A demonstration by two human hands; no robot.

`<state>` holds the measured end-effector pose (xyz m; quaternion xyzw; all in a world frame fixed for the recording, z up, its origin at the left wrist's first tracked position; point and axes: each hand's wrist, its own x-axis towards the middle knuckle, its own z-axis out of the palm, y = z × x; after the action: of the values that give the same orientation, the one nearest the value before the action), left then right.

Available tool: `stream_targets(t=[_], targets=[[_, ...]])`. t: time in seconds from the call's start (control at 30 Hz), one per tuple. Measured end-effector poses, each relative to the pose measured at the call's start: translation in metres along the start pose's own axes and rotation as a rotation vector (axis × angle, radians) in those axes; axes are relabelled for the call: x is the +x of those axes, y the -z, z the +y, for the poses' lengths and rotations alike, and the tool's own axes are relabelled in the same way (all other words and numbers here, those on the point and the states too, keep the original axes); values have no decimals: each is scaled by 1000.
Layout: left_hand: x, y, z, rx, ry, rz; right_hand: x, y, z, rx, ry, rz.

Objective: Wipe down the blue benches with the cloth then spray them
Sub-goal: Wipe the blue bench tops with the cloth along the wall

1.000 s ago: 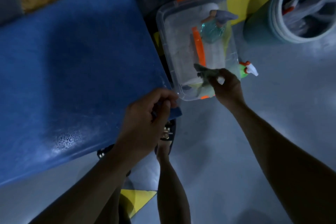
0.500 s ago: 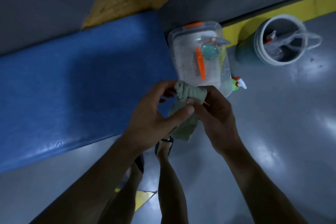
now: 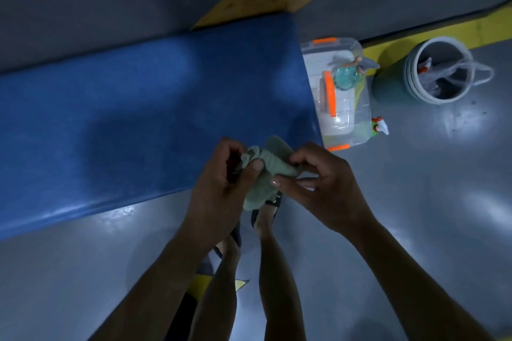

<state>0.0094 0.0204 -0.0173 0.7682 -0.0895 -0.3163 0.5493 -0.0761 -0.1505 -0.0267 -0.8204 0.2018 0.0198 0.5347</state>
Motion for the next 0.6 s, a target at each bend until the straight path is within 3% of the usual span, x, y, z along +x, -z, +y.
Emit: stream_targets(t=[0.2,0.37,0.5,0.6], targets=[[-20,25,-1,103,-80,-20,-10,-33,-23,-1,25,-4],[-17,31,-7,64,-47,31,-18,-45,-47,246,-92,29],[-15,28,-4,-432,265,-211,-19,-48,-50,633,-248,134],[-17,22,0,-527,239,-290,-22,-48,-39,731,-387,181]])
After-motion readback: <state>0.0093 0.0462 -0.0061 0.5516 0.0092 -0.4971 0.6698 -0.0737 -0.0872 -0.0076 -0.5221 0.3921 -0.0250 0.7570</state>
